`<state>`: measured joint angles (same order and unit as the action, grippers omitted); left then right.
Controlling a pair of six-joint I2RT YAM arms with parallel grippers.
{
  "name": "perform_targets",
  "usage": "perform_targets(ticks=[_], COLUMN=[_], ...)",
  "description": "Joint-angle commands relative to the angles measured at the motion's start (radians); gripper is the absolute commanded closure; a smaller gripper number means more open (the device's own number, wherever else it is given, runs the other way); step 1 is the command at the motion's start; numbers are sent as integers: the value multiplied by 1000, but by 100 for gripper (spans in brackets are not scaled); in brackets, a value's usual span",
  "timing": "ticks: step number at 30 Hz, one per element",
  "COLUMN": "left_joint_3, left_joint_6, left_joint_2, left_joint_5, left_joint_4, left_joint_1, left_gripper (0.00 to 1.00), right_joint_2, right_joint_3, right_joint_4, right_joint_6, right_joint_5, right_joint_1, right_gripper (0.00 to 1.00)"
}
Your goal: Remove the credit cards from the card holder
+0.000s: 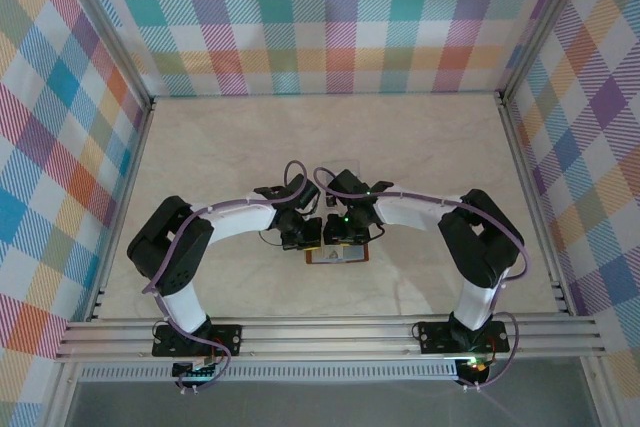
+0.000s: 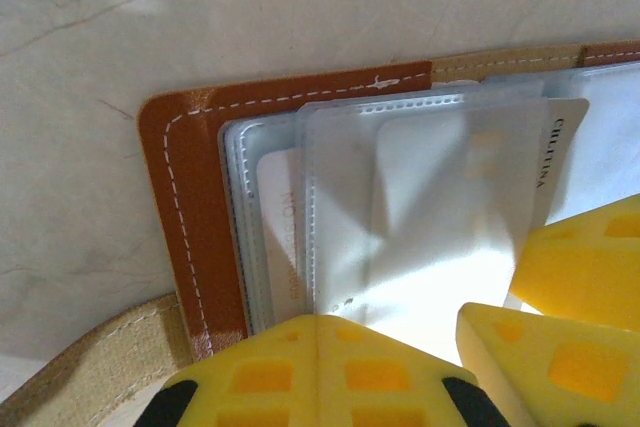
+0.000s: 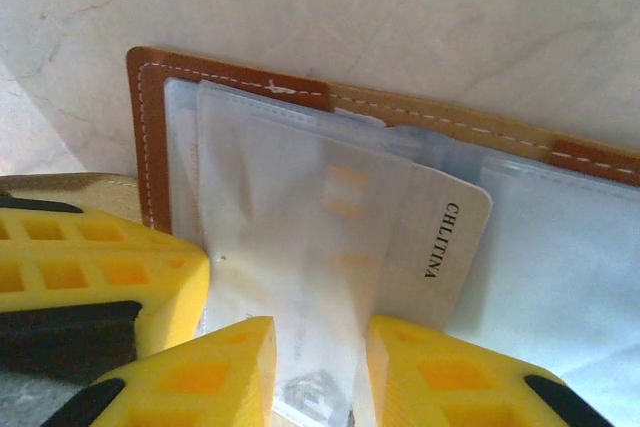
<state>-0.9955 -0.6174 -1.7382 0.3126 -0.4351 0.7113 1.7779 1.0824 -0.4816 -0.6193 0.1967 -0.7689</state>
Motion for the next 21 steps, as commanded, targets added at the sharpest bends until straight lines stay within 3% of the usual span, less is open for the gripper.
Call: perform_targets(ticks=[1, 21], left_joint_3=[24, -85], left_joint_6=[-8, 1], left_joint_2=[-17, 10], left_joint_5=[-30, -29], left_joint_4=[-13, -76], left_joint_1=[10, 37], left_gripper=[98, 97], right_joint_2=[-34, -111], right_joint_3=[19, -105], right_joint_4=[-58, 83], right_joint_6=[15, -27], right_joint_5=[-25, 95], right_joint_1=[2, 55], right_gripper=[68, 71])
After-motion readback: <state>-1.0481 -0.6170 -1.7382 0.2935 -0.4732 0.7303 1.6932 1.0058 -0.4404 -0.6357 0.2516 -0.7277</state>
